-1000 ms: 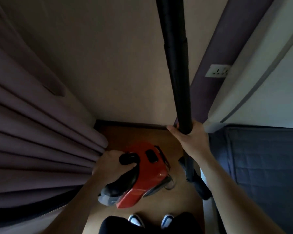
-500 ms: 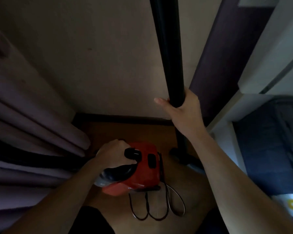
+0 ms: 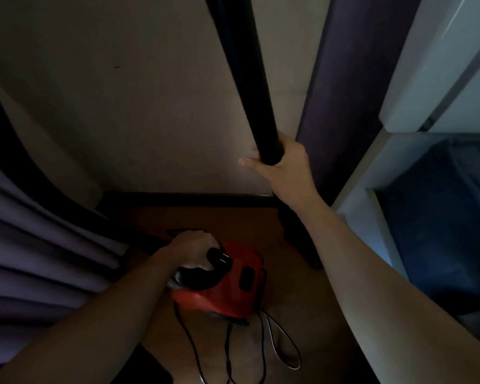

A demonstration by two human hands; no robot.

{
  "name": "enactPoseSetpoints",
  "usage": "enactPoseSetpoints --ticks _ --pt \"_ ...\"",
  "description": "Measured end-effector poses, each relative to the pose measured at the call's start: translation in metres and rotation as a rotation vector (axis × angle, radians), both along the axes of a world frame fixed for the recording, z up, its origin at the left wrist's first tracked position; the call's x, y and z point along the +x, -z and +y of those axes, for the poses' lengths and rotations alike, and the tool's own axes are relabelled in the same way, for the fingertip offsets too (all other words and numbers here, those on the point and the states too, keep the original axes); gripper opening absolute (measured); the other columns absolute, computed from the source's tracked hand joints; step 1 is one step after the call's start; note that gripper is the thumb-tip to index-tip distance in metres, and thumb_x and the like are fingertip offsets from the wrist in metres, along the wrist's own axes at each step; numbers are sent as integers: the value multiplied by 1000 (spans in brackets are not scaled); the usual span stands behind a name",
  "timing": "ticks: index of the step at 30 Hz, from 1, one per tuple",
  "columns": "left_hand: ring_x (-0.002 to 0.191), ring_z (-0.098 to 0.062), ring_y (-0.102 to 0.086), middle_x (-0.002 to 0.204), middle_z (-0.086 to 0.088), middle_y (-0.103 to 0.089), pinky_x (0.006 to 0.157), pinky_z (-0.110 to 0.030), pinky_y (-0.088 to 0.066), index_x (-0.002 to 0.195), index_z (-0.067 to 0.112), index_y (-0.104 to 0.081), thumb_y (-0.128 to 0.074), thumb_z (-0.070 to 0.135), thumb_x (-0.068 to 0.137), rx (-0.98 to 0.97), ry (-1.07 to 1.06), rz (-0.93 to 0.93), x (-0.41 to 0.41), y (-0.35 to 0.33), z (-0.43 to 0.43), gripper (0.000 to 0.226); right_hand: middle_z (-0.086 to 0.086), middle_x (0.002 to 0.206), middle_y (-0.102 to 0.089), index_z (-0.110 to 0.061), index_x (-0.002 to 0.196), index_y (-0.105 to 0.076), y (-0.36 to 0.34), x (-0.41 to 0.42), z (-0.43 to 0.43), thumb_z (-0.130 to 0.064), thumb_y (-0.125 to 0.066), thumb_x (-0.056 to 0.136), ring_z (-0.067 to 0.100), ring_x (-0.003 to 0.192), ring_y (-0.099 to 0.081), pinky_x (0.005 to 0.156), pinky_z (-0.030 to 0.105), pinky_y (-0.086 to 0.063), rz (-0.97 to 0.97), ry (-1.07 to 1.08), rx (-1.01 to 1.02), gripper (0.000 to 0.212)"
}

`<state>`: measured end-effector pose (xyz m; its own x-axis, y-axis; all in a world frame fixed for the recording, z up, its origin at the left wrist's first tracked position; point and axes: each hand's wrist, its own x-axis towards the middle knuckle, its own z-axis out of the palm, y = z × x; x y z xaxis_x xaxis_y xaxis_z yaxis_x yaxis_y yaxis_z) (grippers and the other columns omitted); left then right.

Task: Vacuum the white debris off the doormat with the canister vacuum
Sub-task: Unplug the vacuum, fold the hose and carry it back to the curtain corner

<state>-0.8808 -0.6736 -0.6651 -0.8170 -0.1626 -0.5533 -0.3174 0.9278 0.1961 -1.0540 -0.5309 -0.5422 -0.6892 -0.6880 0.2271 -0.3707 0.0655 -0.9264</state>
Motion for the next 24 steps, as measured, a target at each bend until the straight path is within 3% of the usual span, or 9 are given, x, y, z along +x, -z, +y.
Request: enactPoseSetpoints --ticks 2,5,7,9,11,13,16,20,24 --pt "93 -19 -63 88 5 -66 73 -31 -40 76 25 -60 -76 36 76 -67 80 10 -5 3 -2 20 3 96 -70 -10 109 -67 9 -10 -4 -23 -88 78 18 94 -67 79 27 -55 -19 -107 93 39" --pt "103 -19 -61 100 7 -67 86 -37 -37 86 26 -64 -76 44 77 -140 108 37 -8 3 -9 24 -16 85 -60 -21 91 -65 19 -15 -9 -16 -88 78 -4 83 -60 69 5 -45 3 -294 197 26" --pt "101 -18 -60 96 10 -64 86 -38 -34 82 28 -59 -75 51 76 -178 116 50 -5 4 -9 29 -10 81 -64 -20 80 -67 26 -14 -16 -15 -88 77 -5 79 -63 72 14 -52 41 -348 203 23" --pt "103 -17 -59 95 12 -63 88 -39 -33 83 31 -56 -73 60 76 -220 100 48 -1 4 -6 34 4 94 -71 -14 90 -71 34 -9 -23 -23 -89 76 13 94 -69 86 33 -58 81 -379 215 25" --pt "108 -18 -56 104 10 -65 91 -40 -31 95 31 -63 -69 68 75 -268 65 51 4 7 -4 43 8 94 -66 -14 87 -66 38 -6 -29 -29 -88 77 21 91 -66 83 36 -55 149 -374 226 29" --pt "116 -20 -50 115 7 -61 94 -42 -30 107 31 -65 -67 72 72 -304 -12 51 11 13 -1 54 7 87 -63 -13 84 -62 40 -4 -33 -30 -86 81 13 82 -63 71 29 -51 159 -376 209 29" --pt "130 -24 -34 133 2 -41 107 -49 -25 121 33 -59 -73 63 73 -347 -242 113 25 20 8 59 -17 82 -59 -34 86 -57 38 -6 -35 -20 -82 86 -15 74 -59 70 5 -44 57 -411 164 28" --pt "140 -31 -22 151 -7 -19 111 -53 -28 142 33 -38 -79 37 73 -292 -667 230 42 18 28 80 -9 74 -63 -33 92 -57 42 -11 -43 -19 -80 88 -4 60 -62 60 16 -51 10 -379 118 27" --pt "132 -42 -35 145 -19 -30 107 -46 -35 146 12 -35 -73 18 80 9 -1311 560 52 14 58 77 -17 68 -46 -36 76 -49 43 -2 -54 -21 -80 88 -10 59 -53 56 7 -38 107 -234 52 37"
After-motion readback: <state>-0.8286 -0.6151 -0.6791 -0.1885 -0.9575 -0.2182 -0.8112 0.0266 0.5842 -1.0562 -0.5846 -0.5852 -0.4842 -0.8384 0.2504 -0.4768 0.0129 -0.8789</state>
